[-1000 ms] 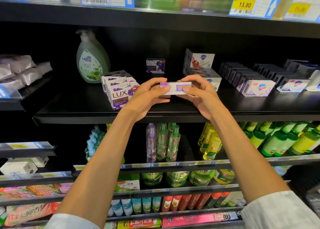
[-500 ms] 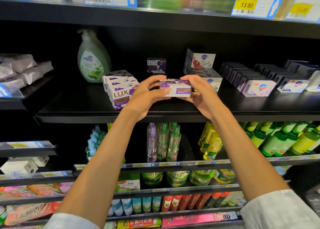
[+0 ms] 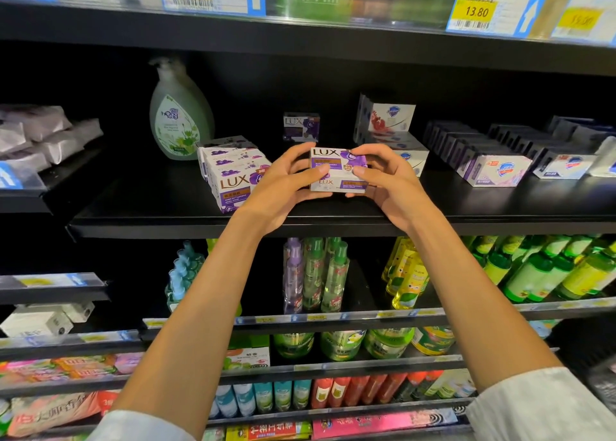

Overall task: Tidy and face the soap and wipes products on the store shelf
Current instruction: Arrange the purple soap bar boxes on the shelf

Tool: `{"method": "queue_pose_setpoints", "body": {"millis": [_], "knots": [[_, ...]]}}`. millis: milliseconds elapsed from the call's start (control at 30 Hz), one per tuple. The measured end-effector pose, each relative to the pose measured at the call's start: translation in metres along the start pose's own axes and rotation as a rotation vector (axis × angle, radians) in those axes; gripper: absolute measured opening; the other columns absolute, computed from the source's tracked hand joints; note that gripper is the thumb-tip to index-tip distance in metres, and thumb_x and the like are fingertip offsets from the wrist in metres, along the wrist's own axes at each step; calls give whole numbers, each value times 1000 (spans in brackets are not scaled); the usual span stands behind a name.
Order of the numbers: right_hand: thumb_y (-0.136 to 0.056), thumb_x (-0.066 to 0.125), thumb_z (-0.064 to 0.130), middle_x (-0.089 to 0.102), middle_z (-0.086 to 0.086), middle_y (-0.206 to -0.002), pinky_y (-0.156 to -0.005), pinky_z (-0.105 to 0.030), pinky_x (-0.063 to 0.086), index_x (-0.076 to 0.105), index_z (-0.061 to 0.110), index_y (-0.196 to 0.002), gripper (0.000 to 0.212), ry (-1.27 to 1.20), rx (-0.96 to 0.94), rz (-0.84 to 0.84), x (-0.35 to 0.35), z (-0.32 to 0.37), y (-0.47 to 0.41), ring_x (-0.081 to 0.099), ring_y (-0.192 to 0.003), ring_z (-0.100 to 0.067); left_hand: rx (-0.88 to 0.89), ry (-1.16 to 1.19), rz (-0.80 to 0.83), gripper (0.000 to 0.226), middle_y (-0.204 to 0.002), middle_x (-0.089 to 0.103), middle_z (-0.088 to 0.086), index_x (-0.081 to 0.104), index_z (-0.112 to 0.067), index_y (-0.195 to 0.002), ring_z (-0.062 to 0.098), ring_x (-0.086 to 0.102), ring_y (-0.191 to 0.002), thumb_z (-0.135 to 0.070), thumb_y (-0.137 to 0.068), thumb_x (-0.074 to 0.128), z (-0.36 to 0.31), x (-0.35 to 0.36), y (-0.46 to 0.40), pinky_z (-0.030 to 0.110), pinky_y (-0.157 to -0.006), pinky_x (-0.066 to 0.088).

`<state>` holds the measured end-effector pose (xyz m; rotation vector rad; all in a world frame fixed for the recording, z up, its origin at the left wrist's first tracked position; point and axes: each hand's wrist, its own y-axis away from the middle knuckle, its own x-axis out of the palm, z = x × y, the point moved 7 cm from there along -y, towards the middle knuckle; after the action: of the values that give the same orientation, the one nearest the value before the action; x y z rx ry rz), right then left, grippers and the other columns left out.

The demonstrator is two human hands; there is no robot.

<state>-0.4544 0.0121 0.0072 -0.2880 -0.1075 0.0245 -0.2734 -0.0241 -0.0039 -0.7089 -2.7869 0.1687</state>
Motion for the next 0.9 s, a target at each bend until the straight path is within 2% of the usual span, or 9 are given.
{"method": "queue_pose_setpoints", "body": {"millis": [133,300,467,633,833,900], "knots": [[-94,70,-1,63,-11,-135,-80,-48,65,60,9,-133,41,40,-20,24,1,1,1,68,-123,-28,-11,-33,-19,55,-134,66,16,49,-14,-147,28,72,-116,-7,-97,71,3,-1,-2,47,-93,62],[-94,73,5,66,-17,-134,-85,-49,64,55,19,-143,55,19,20,1,-1,-2,-2,68,-123,-31,41,-100,-23,46,-136,63,16,57,-9,-136,27,70,-118,-1,-94,73,1,-3,-1,53,-94,61],[-94,73,2,72,-18,-126,-85,-47,65,58,10,-139,47,47,26,1,0,-3,-2,71,-117,-33,76,-131,-19,48,-136,60,15,56,-9,-135,28,70,-118,2,-92,74,-2,-3,2,54,-93,61],[-92,74,-1,72,-14,-126,-88,-50,64,59,11,-138,49,74,3,-6,1,-1,0,71,-119,-28,82,-181,-27,47,-132,65,14,57,-12,-135,28,70,-118,-4,-93,75,-2,-3,2,52,-96,60],[-91,74,-4,70,-16,-126,-90,-43,64,58,12,-137,51,104,8,10,3,-1,1,70,-119,-26,142,-307,-104,44,-125,69,6,61,-20,-130,21,70,-115,-4,-92,77,-4,-3,5,46,-95,62],[-91,73,-4,70,-16,-126,-92,-45,63,58,13,-138,52,105,14,16,1,-2,1,70,-119,-26,164,-324,-121,44,-124,69,5,62,-20,-129,19,70,-116,-3,-91,78,-5,-3,7,44,-95,62]]}}
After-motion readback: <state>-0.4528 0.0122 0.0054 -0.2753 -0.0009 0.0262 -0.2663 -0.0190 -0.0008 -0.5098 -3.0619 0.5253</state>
